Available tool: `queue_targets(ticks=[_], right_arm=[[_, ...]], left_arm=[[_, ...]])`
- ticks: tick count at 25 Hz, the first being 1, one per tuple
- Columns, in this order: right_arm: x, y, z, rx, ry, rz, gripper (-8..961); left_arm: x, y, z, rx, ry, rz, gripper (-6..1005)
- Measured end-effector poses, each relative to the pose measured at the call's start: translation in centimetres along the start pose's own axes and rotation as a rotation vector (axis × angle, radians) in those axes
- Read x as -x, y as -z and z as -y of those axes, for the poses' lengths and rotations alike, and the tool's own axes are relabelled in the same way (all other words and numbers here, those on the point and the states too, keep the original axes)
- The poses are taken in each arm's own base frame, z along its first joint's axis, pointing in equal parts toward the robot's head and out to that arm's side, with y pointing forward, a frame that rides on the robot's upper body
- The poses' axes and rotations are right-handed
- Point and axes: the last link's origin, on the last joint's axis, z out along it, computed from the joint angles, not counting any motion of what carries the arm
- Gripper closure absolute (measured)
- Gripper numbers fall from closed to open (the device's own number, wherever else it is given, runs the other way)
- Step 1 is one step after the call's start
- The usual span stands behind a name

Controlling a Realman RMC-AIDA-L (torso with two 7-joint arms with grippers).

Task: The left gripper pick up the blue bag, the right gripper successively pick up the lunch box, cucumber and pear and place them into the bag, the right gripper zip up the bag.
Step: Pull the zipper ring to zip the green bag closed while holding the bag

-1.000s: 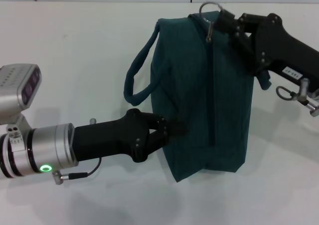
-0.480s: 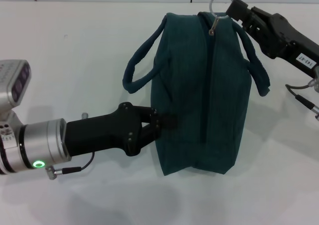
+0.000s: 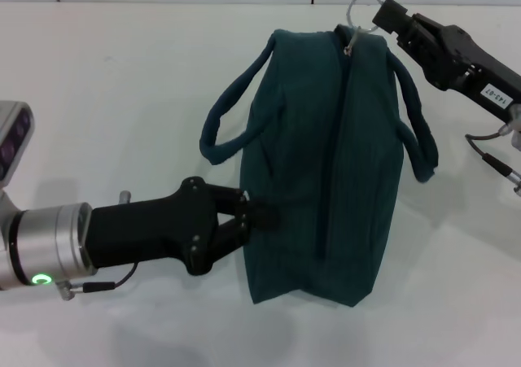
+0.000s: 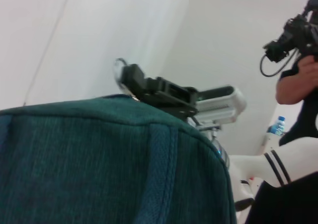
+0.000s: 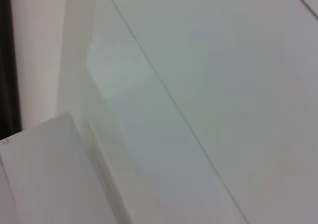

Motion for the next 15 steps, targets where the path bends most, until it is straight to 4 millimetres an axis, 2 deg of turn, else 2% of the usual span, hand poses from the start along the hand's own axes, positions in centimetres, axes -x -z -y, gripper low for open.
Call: queue_targets(ticks=[15], right_arm=[[-0.5,-0.2,1.6,-0.107,0.003,-0.039,951]], left_arm=[[1.3,0.2,-1.3,0.091,0.01,0.088,922]])
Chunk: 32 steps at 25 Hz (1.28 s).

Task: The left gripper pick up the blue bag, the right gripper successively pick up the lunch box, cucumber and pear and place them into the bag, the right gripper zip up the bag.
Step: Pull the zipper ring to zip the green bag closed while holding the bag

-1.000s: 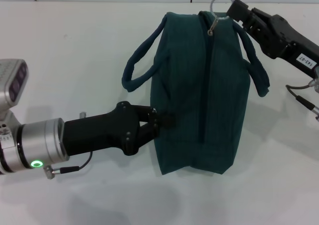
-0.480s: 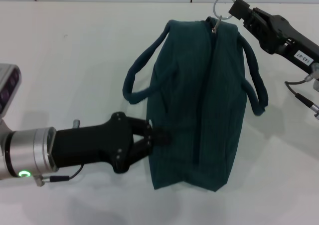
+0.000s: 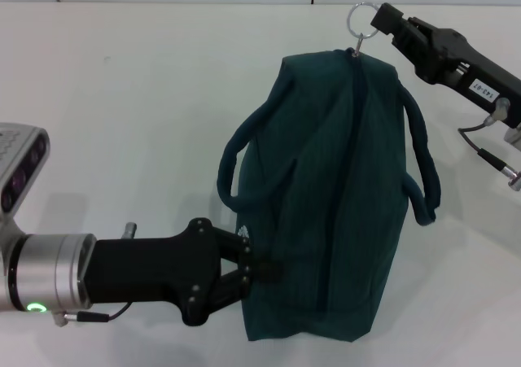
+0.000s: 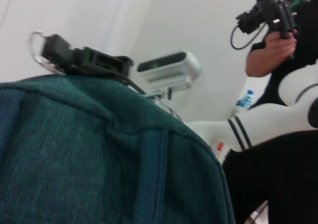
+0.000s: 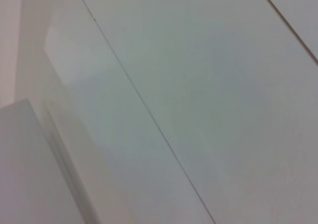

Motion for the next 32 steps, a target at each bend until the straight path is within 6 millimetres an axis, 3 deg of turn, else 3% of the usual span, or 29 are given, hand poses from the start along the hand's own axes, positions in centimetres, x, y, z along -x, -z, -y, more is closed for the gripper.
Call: queue_targets(ticks=[10,19,28,32], right_arm=[[-0.2,0.1,0.4,-0.032,-0.002,-0.013,950],[-0.1,0.6,0.8,-0.06,-0.015,0.014,949],[0.2,0.7,0.9,-0.071,-0.02,0.032,948],[0.3,0.7,1.0,-0.076,-0.022,0.045,947]], left_arm=[[0.2,0.7,0.2,-0.014,-0.02,0.03,912],[0.5,3.6,2.5,-0.333,-0.027,-0.061,903],[0.9,3.8,2.3,-0.399,-0.09,-0.08,894],[-0.5,4.4,3.0,-0.43,-0.136,-0.104,747]])
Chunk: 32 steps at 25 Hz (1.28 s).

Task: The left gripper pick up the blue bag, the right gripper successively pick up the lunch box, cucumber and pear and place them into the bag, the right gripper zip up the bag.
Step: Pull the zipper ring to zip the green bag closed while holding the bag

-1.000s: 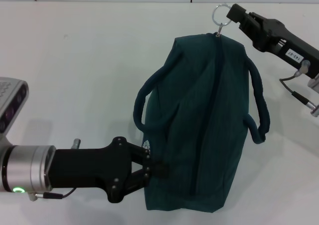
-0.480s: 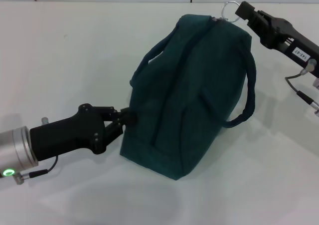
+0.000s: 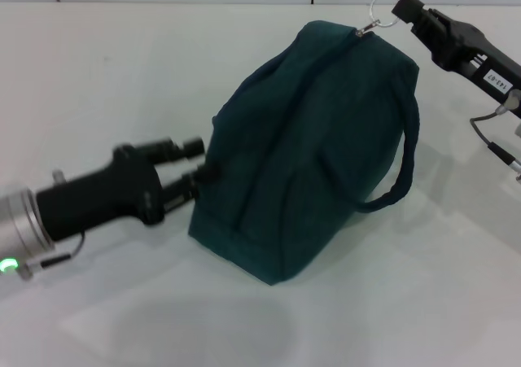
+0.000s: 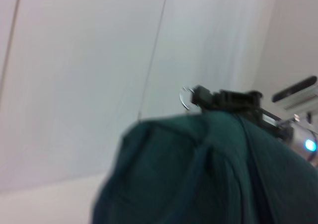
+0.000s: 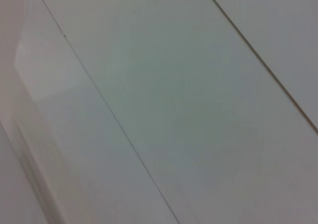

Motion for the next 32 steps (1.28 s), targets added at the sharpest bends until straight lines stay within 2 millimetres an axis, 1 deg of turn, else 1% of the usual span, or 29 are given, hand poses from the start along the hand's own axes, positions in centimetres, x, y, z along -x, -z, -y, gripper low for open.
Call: queue_targets(ticks=[3,6,8,10,11,12,14,16,17,20,23,25,28,32], right_arm=[[0.1,0.0,0.1,-0.003,-0.001,0.008,947],[0.2,-0.1,0.0,-0.002,0.0,0.009,947],[0.2,-0.1,0.0,-0.001,0.0,0.009,946],[0.2,-0.2,0.1,-0.002,0.0,0.009,946],[0.2,-0.2,0.1,-0.002,0.001,0.008,946],[0.2,-0.3,0.1,-0.005,0.001,0.007,946],[0.2,-0.3,0.2,-0.009,0.002,0.007,946],[0.3,-0.4,0.3,-0.014,0.002,0.008,945],[0.3,-0.4,0.3,-0.019,0.004,0.009,945],[0.3,-0.6,0.4,-0.023,0.013,0.007,945],[0.4,-0.8,0.5,-0.023,0.017,0.005,945],[0.4,-0.9,0.5,-0.024,0.017,0.004,944],[0.4,-0.9,0.5,-0.025,0.017,0.003,944],[0.4,-0.8,0.5,-0.027,0.016,0.002,943]], left_arm=[[-1.6,0.4,1.4,-0.063,-0.029,-0.045,616],[-4.3,1.0,3.0,-0.112,-0.003,-0.111,476],[-6.8,0.9,3.8,-0.098,0.029,-0.122,435],[-9.4,0.1,4.2,-0.049,0.041,-0.084,394],[-10.2,-0.4,4.2,-0.029,0.04,-0.064,373],[-11.6,-1.4,4.0,0.009,0.031,-0.015,353],[-13.5,-3.1,3.5,0.06,0.02,0.073,312],[-16.2,-6.2,2.1,0.114,-0.001,0.215,271],[-17.2,-7.4,1.3,0.125,-0.015,0.271,250],[-19.4,-10.6,-1.1,0.144,-0.029,0.404,178],[-20.4,-12.8,-2.9,0.155,-0.041,0.479,106],[-20.5,-13.5,-3.3,0.135,-0.037,0.503,106],[-20.3,-14.4,-3.0,0.064,-0.039,0.517,106],[-19.9,-14.5,-2.4,0.019,-0.034,0.523,105]])
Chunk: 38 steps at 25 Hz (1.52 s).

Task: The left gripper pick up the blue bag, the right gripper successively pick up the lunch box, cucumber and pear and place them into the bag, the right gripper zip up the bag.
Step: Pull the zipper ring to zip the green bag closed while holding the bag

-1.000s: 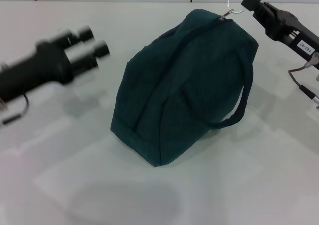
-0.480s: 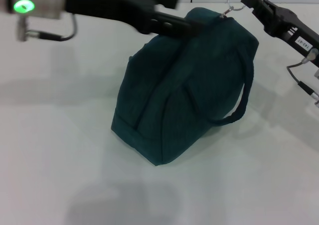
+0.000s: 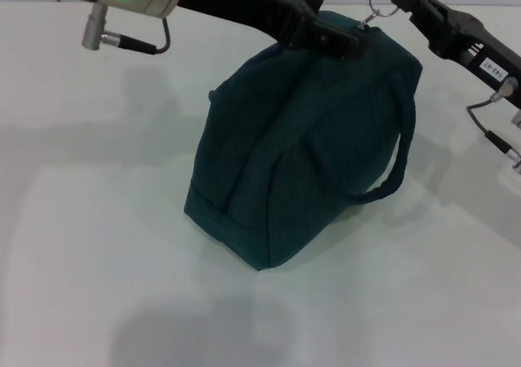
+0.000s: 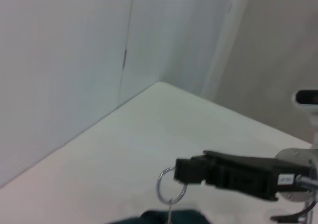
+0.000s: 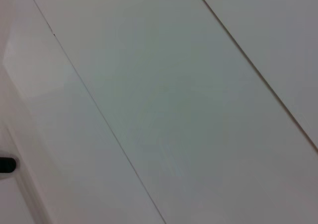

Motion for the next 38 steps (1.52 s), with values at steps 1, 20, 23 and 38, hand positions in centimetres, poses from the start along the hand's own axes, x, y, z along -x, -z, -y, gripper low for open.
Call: queue_targets(ticks=[1,20,23,38], right_arm=[[0.0,0.0,0.0,0.0,0.0,0.0,943],[0.0,0.0,0.0,-0.001,0.0,-0.002,941],[-0.1,0.0,0.0,-0.001,-0.001,-0.003,941],[-0.1,0.0,0.1,-0.006,-0.001,-0.006,939]], left_arm=[[0.1,-0.1,0.1,-0.002,0.009,0.005,105],[2.4,-0.9,-0.1,-0.04,-0.02,0.1,131],[2.4,-1.0,-0.3,-0.039,-0.035,0.102,324],[2.6,-1.1,0.0,-0.062,-0.054,0.126,768]])
